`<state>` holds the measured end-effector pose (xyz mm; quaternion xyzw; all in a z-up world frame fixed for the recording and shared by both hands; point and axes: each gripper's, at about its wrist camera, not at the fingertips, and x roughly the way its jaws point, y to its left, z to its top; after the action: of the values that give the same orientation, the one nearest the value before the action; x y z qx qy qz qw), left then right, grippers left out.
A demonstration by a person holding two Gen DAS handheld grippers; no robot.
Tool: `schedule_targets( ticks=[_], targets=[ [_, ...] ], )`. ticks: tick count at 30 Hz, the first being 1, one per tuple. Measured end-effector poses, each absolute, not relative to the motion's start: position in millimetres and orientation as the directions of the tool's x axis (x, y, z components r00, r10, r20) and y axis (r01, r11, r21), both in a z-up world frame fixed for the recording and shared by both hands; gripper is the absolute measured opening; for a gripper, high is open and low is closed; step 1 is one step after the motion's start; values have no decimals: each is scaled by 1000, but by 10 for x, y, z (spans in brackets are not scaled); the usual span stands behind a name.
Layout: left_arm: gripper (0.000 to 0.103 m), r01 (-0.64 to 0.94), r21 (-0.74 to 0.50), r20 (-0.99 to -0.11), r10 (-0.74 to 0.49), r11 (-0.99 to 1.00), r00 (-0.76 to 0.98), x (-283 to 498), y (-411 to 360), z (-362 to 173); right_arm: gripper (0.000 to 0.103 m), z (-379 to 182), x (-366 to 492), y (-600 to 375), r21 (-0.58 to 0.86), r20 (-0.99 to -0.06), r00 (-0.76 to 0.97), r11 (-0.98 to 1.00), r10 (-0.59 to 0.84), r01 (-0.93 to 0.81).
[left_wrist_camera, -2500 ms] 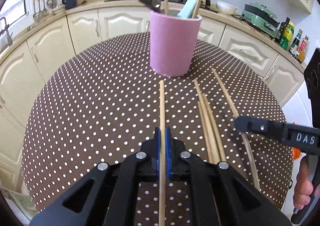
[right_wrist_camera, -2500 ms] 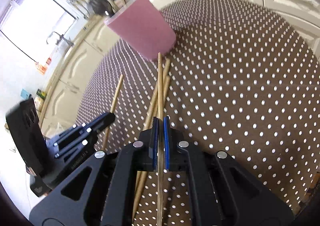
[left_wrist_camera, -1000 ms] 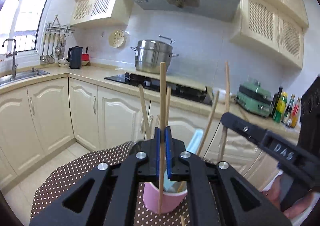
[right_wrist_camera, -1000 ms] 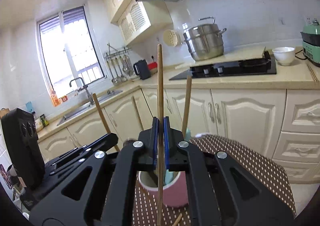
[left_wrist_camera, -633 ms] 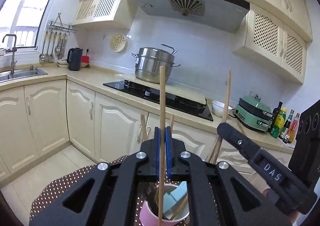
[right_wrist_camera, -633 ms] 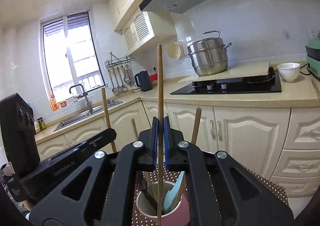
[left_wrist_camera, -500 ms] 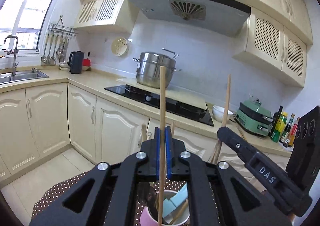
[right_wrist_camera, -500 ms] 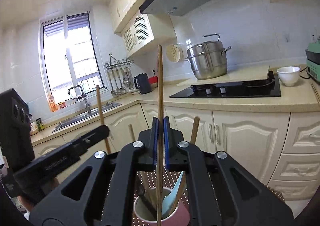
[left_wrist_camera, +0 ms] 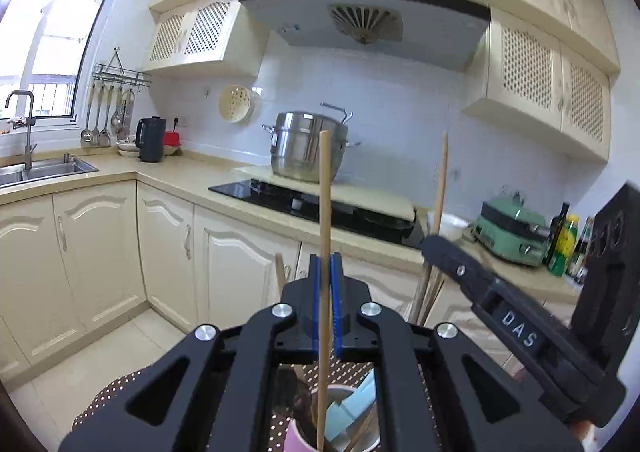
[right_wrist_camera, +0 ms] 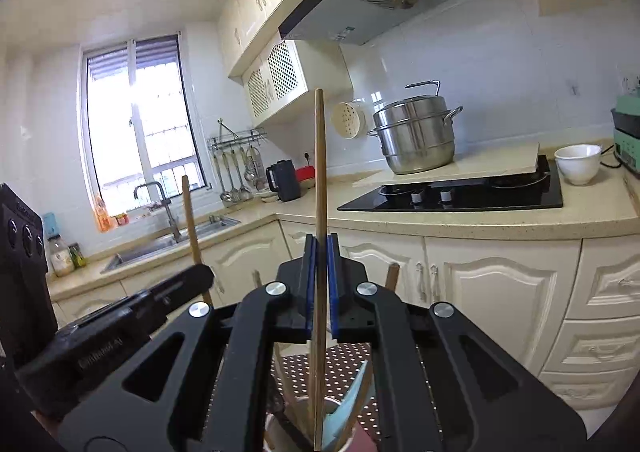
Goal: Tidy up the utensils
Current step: 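Lower both chopsticks into the pink cup and open both grippers, then withdraw both grippers from the cup toward the loose wooden chopsticks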
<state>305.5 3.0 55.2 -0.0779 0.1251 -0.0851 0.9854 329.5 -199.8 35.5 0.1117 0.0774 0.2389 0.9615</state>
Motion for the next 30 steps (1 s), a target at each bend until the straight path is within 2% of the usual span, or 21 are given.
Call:
schedule_targets(
  ticks=[10,12,13,14,23,25,26,29,30],
  targets=[
    [7,160,-119,-350,-192,980,917,3107,-36,97,6,-30,3227,-1912,233,-227,853,877,469,-420],
    [18,162,-120,-374,-196,979,906,3096,-21,23,6,-78,3194,-1914,238,-245,847,876,472,-419],
    [33,161,-122,-379,-196,979,904,3083,-10,-4,6,-96,3173,-1924,243,-253,844,875,473,-418],
    [36,158,-121,-378,-193,980,905,3056,12,-24,7,-111,3148,-1938,248,-258,843,876,472,-414],
    [37,142,-113,-367,-174,983,914,2793,116,13,8,-252,2998,-2007,252,-354,828,897,435,-364],
    [39,140,-111,-363,-172,984,916,2728,125,31,12,-276,2949,-2038,268,-372,822,897,432,-350],
    [39,139,-108,-362,-169,984,917,2700,123,40,20,-278,2918,-2053,270,-373,824,899,427,-344],
    [40,139,-97,-351,-165,986,922,2565,123,79,60,-239,2779,-2095,258,-357,848,914,392,-314],
    [41,140,-95,-348,-165,986,923,2528,116,93,60,-216,2720,-2097,249,-348,853,916,388,-315]
  ],
)
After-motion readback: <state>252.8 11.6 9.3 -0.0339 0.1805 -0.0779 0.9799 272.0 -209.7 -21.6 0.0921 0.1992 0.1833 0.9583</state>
